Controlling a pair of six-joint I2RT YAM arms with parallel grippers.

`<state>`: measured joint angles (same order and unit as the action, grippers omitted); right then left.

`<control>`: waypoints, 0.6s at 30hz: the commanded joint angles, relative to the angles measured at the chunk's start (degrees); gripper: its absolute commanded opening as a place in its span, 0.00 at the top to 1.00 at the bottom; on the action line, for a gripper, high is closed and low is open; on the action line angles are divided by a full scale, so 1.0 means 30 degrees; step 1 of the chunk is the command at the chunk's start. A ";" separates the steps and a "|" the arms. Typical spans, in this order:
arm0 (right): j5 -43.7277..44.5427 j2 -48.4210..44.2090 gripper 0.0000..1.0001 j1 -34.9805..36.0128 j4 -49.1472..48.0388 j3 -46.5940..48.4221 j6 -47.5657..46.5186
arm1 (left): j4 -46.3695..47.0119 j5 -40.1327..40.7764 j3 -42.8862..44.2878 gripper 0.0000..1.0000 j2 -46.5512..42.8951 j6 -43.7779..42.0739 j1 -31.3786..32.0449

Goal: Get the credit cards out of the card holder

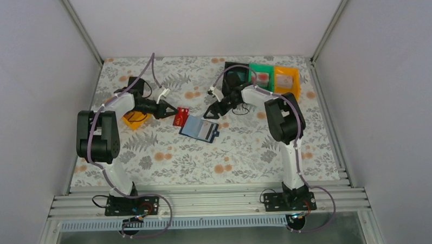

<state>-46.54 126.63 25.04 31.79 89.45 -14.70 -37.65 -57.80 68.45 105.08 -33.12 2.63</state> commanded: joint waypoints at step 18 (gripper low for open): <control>-0.2746 -0.7589 0.07 0.2555 -0.6142 0.0956 0.5331 | -0.2428 -0.6627 0.7127 0.98 -0.4292 0.4596 -0.0218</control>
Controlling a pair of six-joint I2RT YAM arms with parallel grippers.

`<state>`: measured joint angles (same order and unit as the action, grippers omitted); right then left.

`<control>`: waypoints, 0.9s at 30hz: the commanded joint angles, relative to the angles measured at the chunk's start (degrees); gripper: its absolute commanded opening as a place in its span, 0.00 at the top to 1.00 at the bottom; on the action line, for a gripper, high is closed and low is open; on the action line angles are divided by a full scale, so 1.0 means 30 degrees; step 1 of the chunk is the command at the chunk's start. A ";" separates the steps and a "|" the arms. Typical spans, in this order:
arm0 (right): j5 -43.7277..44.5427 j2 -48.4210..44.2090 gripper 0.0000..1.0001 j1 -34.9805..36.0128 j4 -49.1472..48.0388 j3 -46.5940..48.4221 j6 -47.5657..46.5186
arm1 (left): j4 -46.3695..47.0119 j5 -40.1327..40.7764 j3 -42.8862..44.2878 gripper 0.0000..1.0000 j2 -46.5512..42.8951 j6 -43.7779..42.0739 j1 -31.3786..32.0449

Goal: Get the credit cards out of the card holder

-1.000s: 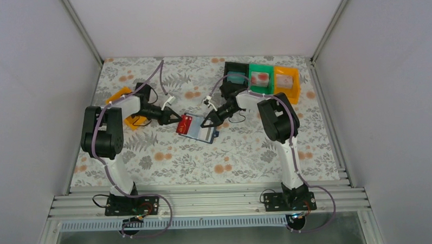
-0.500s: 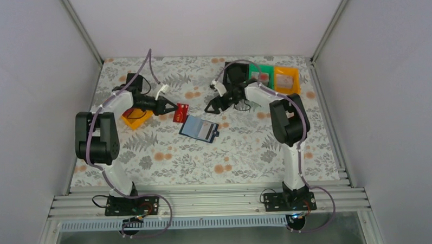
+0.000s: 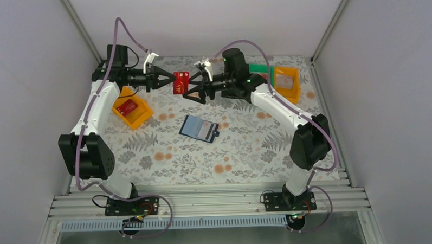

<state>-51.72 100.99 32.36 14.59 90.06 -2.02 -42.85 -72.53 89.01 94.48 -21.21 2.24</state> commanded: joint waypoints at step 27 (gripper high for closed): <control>-0.5105 0.2926 0.96 -0.0543 0.8687 0.5231 0.4852 | -0.5734 0.9093 0.3272 0.33 -0.5560 -1.0741 -0.0132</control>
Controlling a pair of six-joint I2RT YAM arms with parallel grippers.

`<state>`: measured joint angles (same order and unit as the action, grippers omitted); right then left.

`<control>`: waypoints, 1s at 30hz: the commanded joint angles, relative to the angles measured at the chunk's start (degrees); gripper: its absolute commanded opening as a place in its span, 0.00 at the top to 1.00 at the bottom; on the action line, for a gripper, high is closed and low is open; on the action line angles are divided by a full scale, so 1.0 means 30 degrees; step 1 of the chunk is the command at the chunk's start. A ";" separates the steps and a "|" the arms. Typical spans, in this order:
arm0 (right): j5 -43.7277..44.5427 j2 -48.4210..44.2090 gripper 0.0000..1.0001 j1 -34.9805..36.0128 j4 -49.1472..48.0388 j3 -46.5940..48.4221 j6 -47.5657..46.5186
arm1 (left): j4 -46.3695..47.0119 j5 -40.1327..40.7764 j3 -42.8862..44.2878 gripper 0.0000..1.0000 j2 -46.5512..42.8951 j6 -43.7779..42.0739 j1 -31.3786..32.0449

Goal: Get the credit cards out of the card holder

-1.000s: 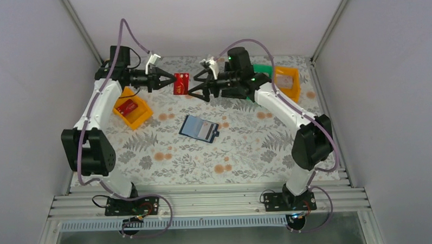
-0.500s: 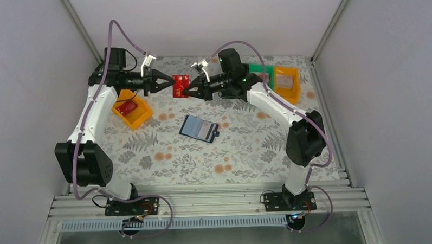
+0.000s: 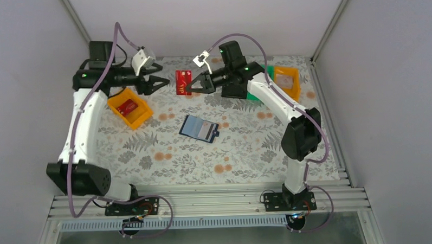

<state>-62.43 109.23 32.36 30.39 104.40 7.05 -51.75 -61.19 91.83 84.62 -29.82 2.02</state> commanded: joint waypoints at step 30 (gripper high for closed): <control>-0.3814 0.0380 0.96 0.3408 0.3739 0.2426 0.4738 | 1.1826 0.6099 -1.3133 0.35 -1.3809 -3.4491 0.2783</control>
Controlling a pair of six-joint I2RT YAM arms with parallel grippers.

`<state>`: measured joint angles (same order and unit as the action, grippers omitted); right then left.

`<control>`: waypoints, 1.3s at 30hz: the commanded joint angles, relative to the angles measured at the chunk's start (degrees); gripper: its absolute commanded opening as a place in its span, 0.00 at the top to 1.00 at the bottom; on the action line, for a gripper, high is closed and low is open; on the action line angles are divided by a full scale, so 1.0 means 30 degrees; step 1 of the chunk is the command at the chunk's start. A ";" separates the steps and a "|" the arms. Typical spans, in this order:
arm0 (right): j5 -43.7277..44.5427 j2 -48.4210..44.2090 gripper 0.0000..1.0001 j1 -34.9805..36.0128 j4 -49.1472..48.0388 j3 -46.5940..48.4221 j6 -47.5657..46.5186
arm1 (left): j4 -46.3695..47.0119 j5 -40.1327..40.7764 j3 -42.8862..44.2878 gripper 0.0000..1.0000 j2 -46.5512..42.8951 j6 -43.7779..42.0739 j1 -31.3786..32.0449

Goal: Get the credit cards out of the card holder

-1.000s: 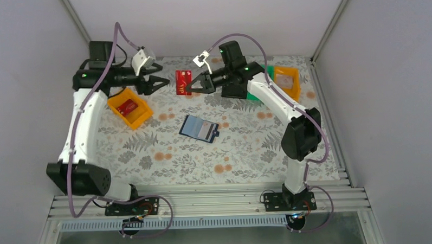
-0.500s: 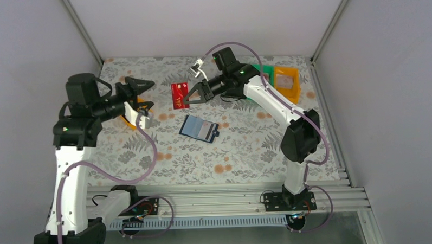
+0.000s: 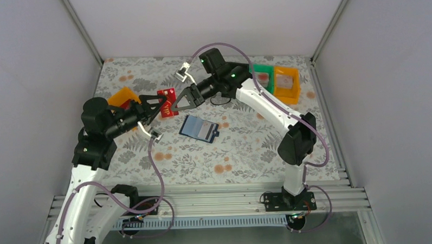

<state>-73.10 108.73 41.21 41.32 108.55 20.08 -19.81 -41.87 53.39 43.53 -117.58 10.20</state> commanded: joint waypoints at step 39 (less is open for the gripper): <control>1.2628 -0.2545 0.01 -0.5673 0.1205 -0.4577 -0.0884 | -1.0620 1.6379 0.9854 0.98 1.6784 2.3238 -0.3779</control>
<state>-36.60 101.56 24.60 45.04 96.01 18.87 -53.52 4.32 80.27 91.35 -56.99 -0.47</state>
